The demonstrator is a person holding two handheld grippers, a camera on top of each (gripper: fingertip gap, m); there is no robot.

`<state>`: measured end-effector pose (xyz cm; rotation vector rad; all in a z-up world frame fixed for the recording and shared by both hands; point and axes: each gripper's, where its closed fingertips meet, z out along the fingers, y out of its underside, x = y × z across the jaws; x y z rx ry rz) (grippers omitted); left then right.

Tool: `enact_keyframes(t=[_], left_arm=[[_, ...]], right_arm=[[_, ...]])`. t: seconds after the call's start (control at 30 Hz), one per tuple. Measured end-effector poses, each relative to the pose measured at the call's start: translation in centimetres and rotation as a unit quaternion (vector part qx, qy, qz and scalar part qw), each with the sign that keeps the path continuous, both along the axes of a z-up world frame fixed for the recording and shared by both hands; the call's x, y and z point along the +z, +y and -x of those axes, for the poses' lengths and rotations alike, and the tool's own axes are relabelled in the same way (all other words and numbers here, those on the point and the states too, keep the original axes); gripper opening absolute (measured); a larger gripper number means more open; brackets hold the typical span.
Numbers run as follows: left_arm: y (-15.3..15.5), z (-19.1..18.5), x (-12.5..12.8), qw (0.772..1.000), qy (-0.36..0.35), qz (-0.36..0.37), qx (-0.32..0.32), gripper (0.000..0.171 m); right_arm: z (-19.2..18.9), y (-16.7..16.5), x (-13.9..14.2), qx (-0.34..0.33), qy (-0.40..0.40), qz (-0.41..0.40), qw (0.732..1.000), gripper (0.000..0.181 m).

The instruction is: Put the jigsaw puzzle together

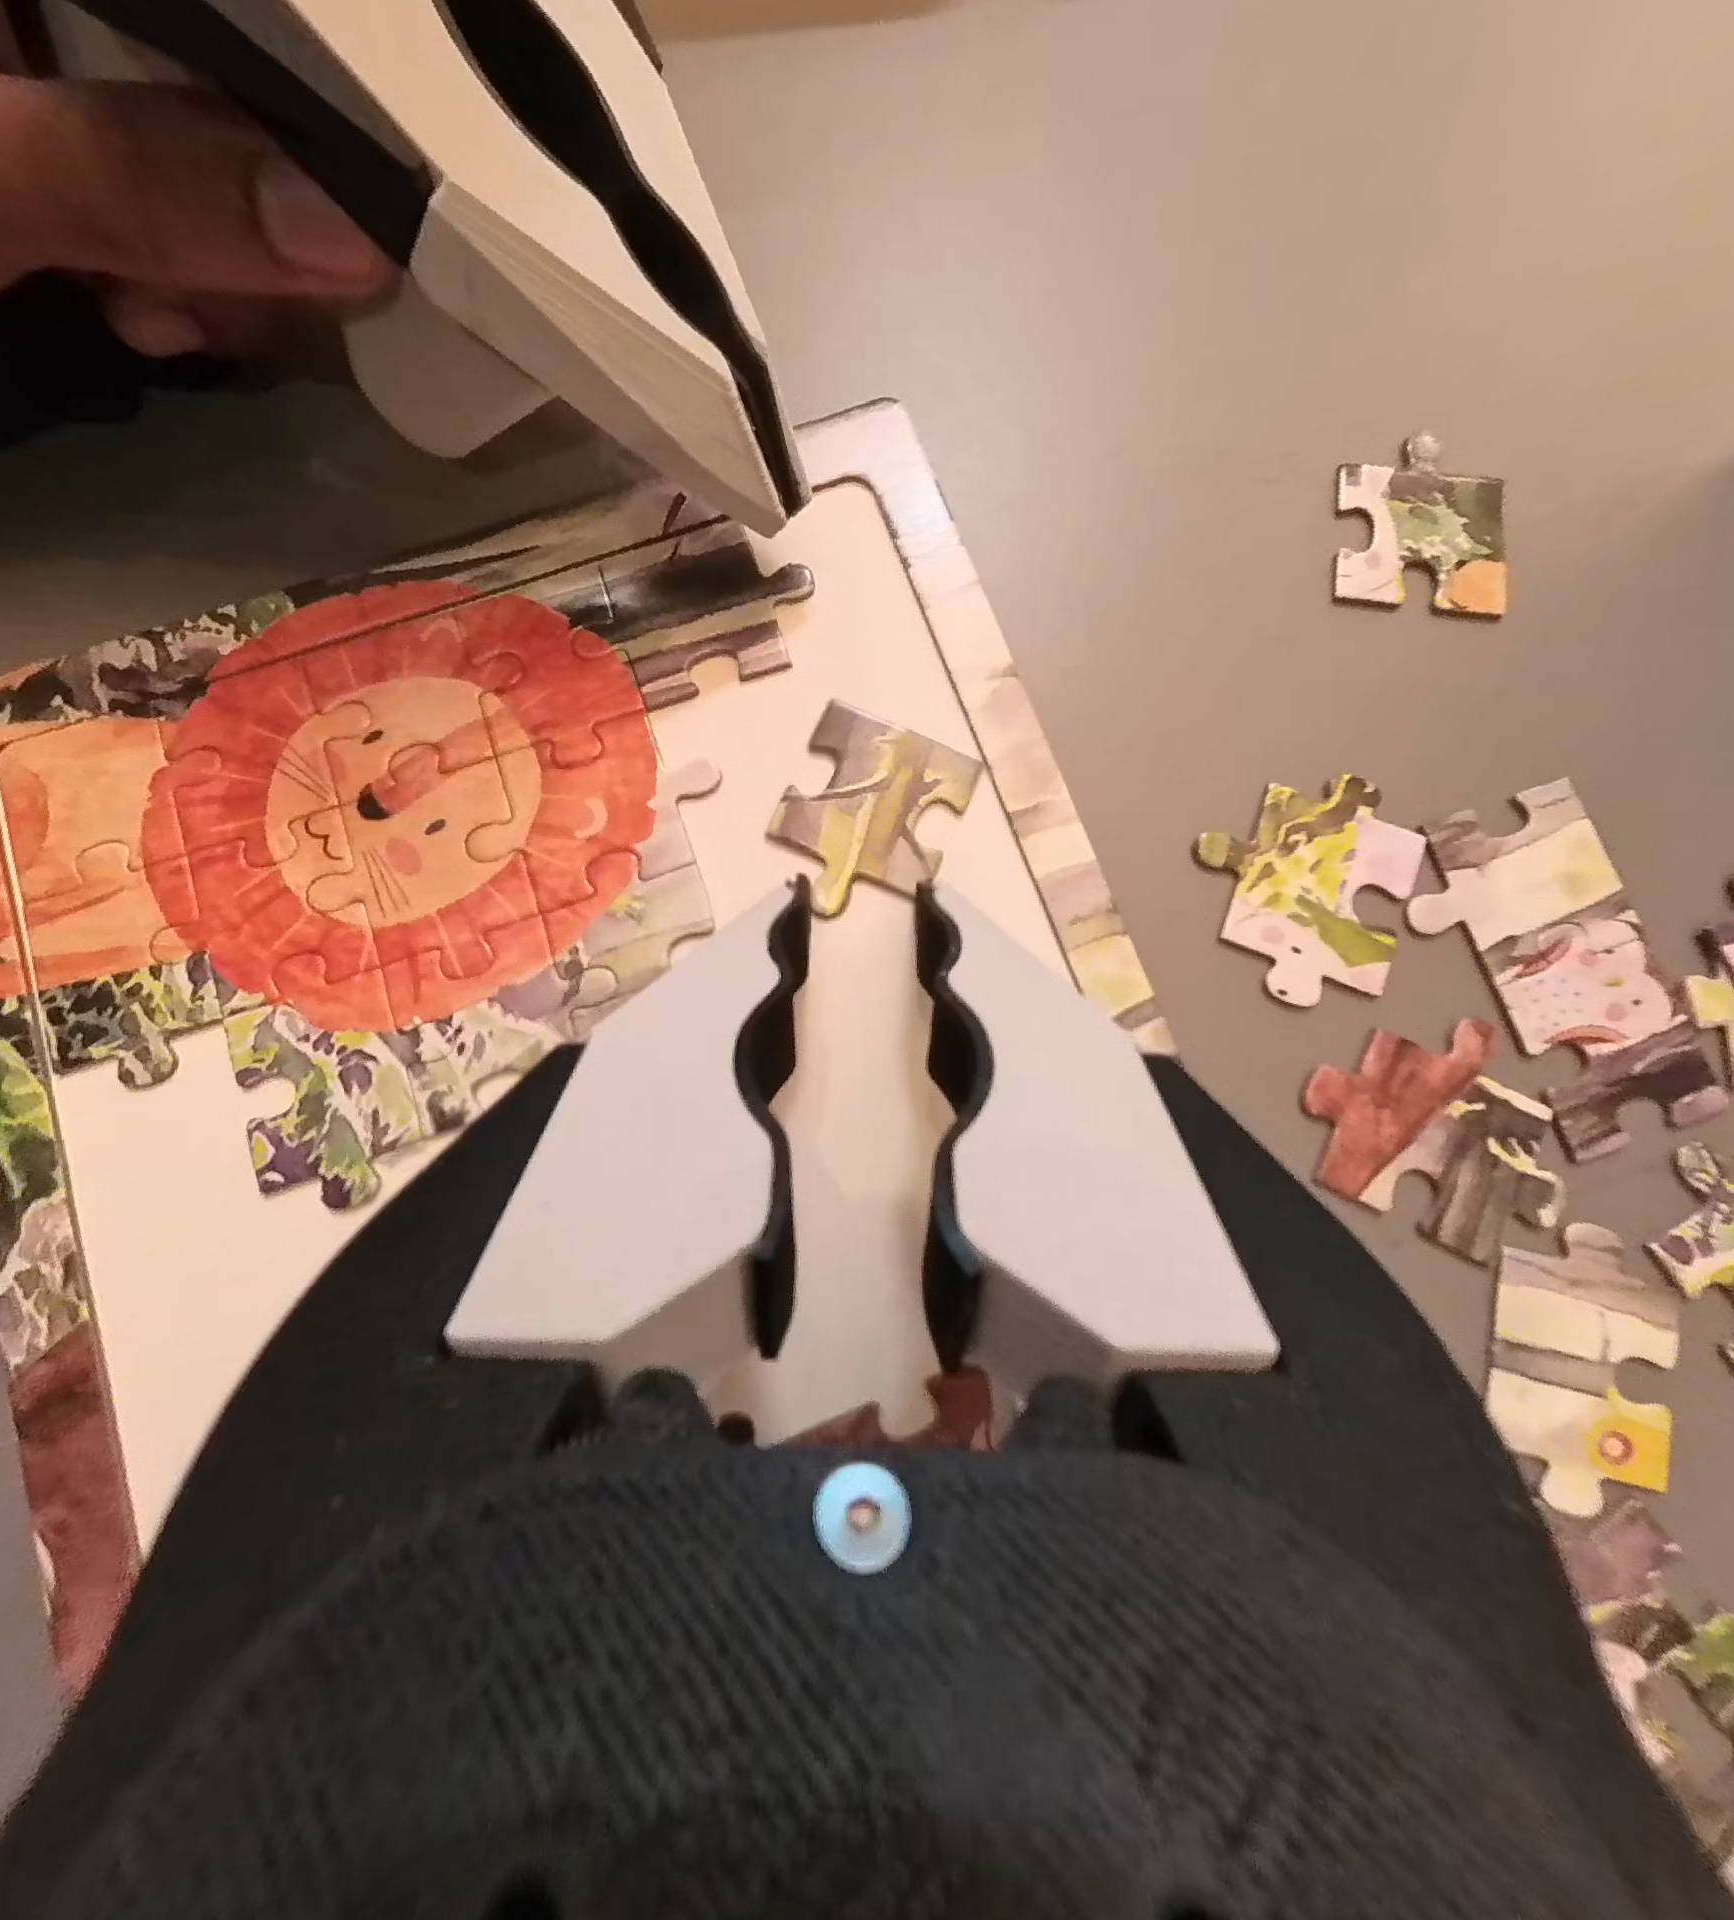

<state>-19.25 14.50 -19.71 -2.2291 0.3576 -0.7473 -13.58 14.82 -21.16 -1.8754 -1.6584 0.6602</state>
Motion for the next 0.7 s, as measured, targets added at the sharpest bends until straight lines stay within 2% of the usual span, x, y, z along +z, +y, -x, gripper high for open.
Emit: enact_keyframes(t=[0.03, 0.07, 0.23, 0.33, 0.53, 0.7], left_arm=[[0.0, 0.0, 0.0, 1.000, 0.000, 0.000, 0.000, 0.000], [0.0, 0.0, 0.0, 1.000, -0.001, 0.000, -0.001, 0.000], [0.0, -0.1, 0.0, 1.000, -0.004, 0.001, -0.003, 0.000], [-0.1, -0.1, 0.0, 1.000, -0.005, 0.001, -0.004, 0.000], [-0.1, -0.1, 0.1, 1.000, -0.006, 0.000, -0.005, 0.000], [-0.1, -0.1, 0.1, 1.000, -0.008, 0.000, -0.004, 0.000]], right_arm=[[-0.2, 0.0, 0.0, 0.004, -0.004, 0.002, 1.000, 0.002], [-0.4, 0.1, 0.0, 0.006, -0.005, 0.001, 1.000, 0.000], [-0.7, 0.3, 0.0, 0.007, -0.003, 0.010, 1.000, 0.001], [-0.4, 0.6, 0.1, 0.005, 0.004, -0.010, 1.000, 0.020], [0.4, 0.6, 0.1, -0.002, 0.037, 0.024, 0.999, 0.017], [0.5, 0.8, 0.0, -0.005, 0.032, 0.008, 0.999, 0.004]])
